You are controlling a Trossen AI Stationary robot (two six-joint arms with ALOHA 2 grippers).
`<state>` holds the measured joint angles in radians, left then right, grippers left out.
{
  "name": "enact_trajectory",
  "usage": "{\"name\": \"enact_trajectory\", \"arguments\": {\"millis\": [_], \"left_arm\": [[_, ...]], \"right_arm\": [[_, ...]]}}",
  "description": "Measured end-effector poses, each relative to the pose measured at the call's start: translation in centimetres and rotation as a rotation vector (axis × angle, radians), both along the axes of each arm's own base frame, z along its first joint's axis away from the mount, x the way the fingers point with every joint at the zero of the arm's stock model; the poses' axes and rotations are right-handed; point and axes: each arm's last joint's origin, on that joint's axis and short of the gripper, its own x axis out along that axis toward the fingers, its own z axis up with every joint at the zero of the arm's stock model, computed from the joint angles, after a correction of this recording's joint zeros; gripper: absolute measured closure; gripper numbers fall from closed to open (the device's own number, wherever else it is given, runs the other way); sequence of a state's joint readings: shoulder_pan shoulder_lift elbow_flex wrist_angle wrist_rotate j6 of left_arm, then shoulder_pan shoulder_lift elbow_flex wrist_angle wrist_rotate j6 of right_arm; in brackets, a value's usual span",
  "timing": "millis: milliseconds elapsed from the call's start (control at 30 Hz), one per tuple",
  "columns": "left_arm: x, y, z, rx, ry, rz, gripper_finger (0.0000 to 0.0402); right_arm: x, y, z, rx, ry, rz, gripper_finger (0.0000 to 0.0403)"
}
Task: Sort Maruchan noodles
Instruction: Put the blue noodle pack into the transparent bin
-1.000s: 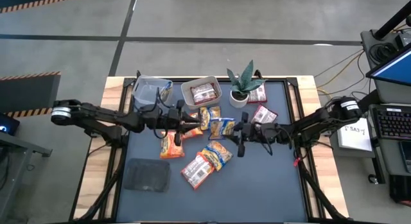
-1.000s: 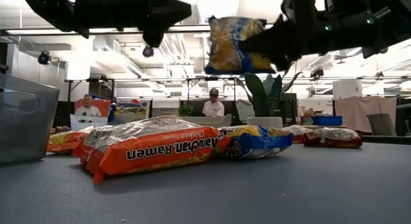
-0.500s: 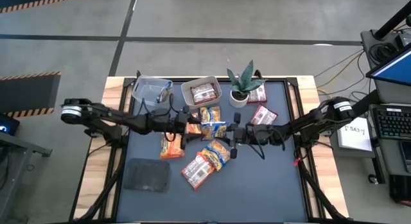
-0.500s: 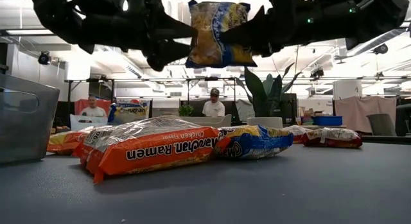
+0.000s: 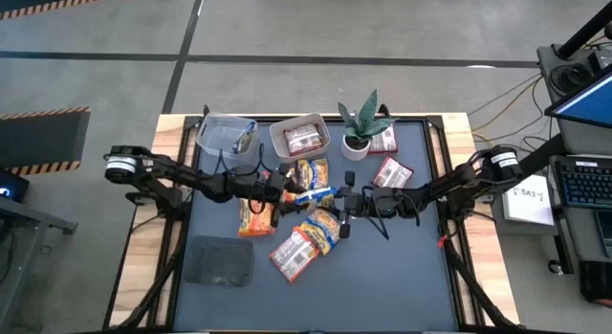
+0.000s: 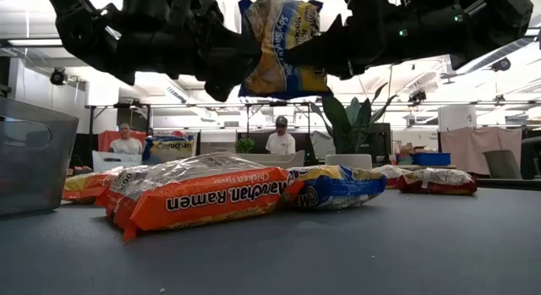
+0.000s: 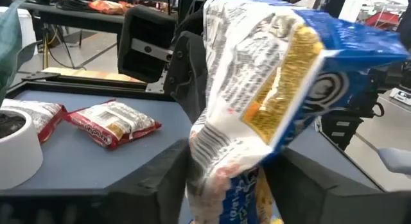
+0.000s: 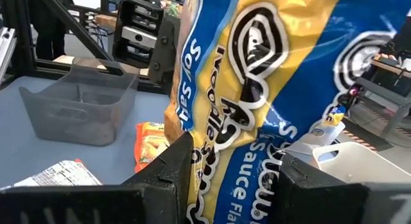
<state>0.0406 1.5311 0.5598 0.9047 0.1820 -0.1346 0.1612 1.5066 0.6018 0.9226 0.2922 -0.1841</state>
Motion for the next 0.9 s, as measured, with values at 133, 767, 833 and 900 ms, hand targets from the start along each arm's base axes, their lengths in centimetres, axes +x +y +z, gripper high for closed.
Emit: {"name": "enact_trajectory", "arguments": {"millis": [133, 767, 833, 900], "left_arm": [[0.0, 0.0, 0.1, -0.025, 0.003, -0.002, 0.0288], [-0.9, -0.2, 0.7, -0.016, 0.069, -0.172, 0.0116], [-1.2, -0.2, 1.1, -0.007, 0.062, -0.165, 0.0108], [-1.3, -0.1, 1.3, -0.004, 0.050, -0.157, 0.0105]], "right_arm": [[0.0, 0.0, 0.0, 0.000, 0.002, 0.000, 0.0288], [0.0, 0.0, -0.3, 0.029, 0.024, 0.005, 0.0310], [0.0, 0.0, -0.2, 0.029, 0.022, -0.006, 0.0310], [0.0, -0.1, -0.2, 0.032, 0.017, -0.021, 0.0310]]}}
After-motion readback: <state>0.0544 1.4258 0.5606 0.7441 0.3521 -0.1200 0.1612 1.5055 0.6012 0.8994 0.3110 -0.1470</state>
